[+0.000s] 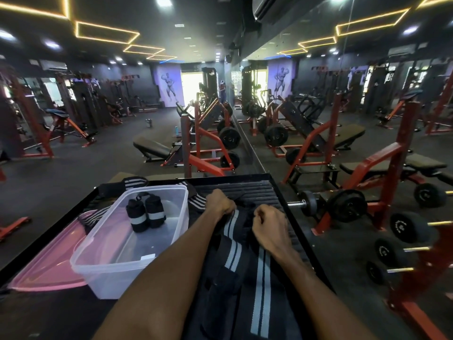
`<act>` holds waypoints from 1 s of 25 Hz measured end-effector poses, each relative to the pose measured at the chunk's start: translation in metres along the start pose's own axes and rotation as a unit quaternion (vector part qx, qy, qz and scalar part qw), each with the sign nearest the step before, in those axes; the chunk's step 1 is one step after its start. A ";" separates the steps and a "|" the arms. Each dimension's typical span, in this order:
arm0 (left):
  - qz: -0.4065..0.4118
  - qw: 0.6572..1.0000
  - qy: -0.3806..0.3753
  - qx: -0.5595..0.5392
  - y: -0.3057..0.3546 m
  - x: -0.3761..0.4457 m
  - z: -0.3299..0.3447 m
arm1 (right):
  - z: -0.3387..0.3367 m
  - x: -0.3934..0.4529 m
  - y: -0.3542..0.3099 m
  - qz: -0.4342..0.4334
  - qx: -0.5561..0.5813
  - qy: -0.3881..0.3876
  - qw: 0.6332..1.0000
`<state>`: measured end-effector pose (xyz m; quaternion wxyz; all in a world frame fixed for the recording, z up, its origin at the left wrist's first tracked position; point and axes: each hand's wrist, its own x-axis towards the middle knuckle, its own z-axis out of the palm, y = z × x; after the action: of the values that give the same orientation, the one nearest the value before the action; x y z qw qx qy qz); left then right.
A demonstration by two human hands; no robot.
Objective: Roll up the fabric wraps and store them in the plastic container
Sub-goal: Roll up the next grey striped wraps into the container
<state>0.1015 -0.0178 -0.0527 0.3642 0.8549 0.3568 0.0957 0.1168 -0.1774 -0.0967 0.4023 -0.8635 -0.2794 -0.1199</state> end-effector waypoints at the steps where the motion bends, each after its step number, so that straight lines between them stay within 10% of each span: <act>1: -0.010 0.999 -0.001 -0.036 0.002 -0.001 -0.003 | 0.002 0.000 0.001 0.001 0.021 -0.004 1.000; 7: -0.055 0.964 -0.063 -0.253 0.017 -0.021 -0.023 | 0.001 0.004 -0.006 0.115 0.138 -0.075 0.981; 15: 0.022 0.992 -0.047 -0.116 0.017 -0.038 -0.027 | -0.003 0.009 -0.015 0.197 0.419 -0.094 0.882; 20: 0.082 0.997 0.009 -0.005 0.000 -0.049 -0.023 | -0.004 0.010 -0.007 0.109 0.207 0.000 0.972; 25: 0.097 0.992 -0.011 -0.075 -0.006 -0.048 -0.024 | -0.010 0.010 -0.011 0.023 0.173 0.059 0.983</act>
<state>0.0535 -0.0339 -0.0346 0.4207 0.8567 0.2595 0.1476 0.1187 -0.1757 -0.0787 0.5639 -0.7786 -0.2519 -0.1109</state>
